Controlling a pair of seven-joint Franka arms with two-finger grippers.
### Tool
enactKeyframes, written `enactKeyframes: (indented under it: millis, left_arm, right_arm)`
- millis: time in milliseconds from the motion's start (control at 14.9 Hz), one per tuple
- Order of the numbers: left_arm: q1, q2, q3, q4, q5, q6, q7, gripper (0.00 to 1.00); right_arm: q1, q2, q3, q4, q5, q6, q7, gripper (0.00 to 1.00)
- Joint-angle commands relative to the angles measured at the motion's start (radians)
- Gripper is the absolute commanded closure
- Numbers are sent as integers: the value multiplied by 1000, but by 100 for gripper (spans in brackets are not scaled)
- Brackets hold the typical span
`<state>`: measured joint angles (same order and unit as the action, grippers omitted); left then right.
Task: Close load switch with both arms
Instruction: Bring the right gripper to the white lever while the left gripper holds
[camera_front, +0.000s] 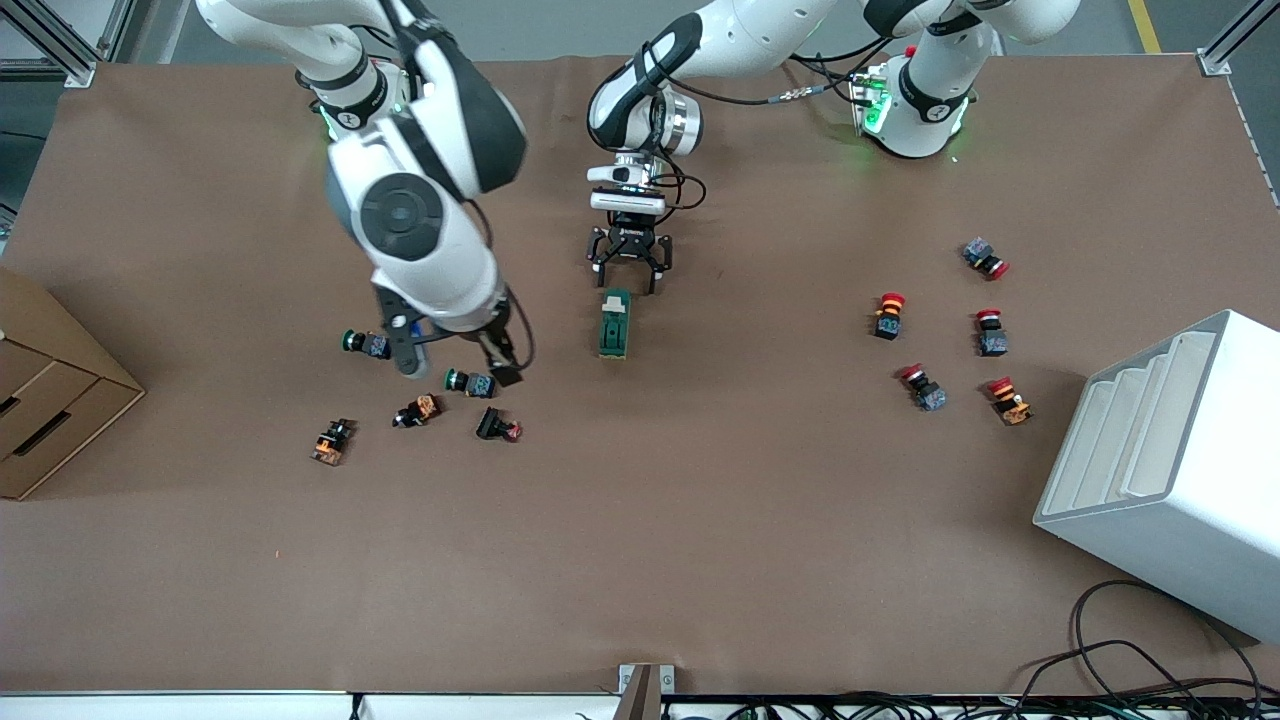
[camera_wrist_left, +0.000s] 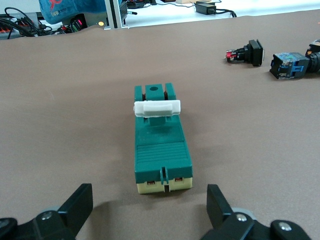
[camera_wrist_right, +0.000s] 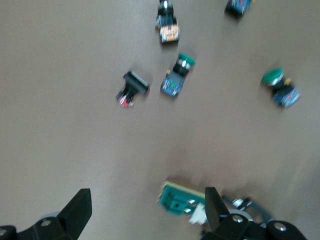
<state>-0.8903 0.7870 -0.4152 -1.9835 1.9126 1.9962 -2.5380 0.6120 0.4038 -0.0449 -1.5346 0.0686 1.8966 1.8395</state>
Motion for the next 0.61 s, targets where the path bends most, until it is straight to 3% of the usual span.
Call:
enactKeyframes:
  millis: [0,337,538]
  left_arm:
    - [-10,21,4,11,19,-23,-15,0]
    - [-9,21,4,17,17,-25,-16,0]
    - [-9,21,4,17,17,-25,-16,0]
  right_arm:
    - [47,7,-9,-47,8,93,138,0]
    - [144,7,-9,-264,5,367,285,0]
    - [201,45,-9,-317,7,446,334,0]
